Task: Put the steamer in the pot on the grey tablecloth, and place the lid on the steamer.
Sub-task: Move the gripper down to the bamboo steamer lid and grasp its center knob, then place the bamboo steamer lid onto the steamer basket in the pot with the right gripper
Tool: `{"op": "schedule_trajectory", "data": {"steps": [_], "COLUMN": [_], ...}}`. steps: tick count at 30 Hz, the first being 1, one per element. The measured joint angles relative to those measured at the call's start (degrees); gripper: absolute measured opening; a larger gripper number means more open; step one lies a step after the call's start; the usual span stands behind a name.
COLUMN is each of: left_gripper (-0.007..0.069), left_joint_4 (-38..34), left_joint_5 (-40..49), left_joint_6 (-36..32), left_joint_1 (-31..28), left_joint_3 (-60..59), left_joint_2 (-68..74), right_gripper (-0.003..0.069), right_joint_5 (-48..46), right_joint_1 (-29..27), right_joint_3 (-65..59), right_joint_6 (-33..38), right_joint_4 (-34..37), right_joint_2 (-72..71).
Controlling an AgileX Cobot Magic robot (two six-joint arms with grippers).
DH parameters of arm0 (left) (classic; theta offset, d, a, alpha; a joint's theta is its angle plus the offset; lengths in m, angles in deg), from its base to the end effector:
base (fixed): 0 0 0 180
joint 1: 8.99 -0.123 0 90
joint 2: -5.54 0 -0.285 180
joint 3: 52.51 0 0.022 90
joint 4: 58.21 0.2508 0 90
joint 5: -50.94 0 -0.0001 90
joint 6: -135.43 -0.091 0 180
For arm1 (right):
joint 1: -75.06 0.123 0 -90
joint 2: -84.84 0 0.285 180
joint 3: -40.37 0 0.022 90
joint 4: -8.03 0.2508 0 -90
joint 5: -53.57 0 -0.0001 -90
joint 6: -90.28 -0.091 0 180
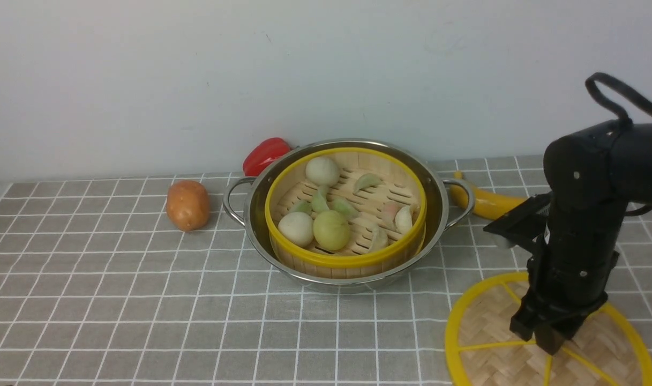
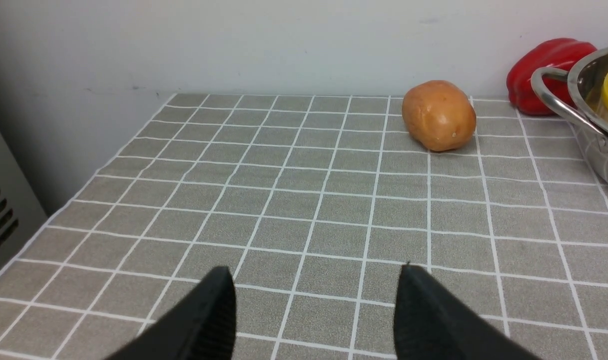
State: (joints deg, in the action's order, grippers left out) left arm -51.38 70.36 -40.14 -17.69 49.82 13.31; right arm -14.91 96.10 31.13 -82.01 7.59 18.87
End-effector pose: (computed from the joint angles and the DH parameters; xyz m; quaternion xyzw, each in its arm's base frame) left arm 0.0526 0.0117 0.1802 -0.0582 0.7897 0.0726 0.6064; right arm 0.2981 0.1140 0.1750 0.2487 -0.9632 0.0153 0.1013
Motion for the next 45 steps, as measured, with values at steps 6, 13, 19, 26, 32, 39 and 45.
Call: {"op": "schedule_trajectory", "data": {"steps": [6, 13, 19, 26, 32, 39, 45], "left_gripper": [0.04, 0.04, 0.04, 0.04, 0.04, 0.04, 0.04], "left_joint_4": [0.0, 0.0, 0.0, -0.1, -0.1, -0.1, -0.1], "left_joint_5": [0.0, 0.0, 0.0, 0.0, 0.0, 0.0, 0.0], "left_joint_6": [0.0, 0.0, 0.0, 0.0, 0.0, 0.0, 0.0], "left_joint_1": [0.0, 0.0, 0.0, 0.0, 0.0, 0.0, 0.0], "left_joint_3": [0.0, 0.0, 0.0, 0.0, 0.0, 0.0, 0.0], "left_joint_2": [0.0, 0.0, 0.0, 0.0, 0.0, 0.0, 0.0], "right_gripper": [0.0244, 0.0146, 0.0147, 0.0147, 0.0147, 0.0147, 0.0147], "right_joint_5": [0.2, -0.9, -1.1, -1.8, -1.7, -1.8, -1.9], "right_joint_1": [0.0, 0.0, 0.0, 0.0, 0.0, 0.0, 0.0], "right_joint_3": [0.2, 0.5, 0.6, 4.0, 8.5, 9.0, 9.2], "right_joint_6": [-0.3, -1.3, -1.3, -1.1, -1.1, -1.0, -1.8], "right_joint_4": [-0.1, -0.1, -0.3, -0.9, 1.8, 0.8, 0.8], "right_joint_2": [0.7, 0.8, 0.3, -4.6, -7.4, -7.7, -11.2]}}
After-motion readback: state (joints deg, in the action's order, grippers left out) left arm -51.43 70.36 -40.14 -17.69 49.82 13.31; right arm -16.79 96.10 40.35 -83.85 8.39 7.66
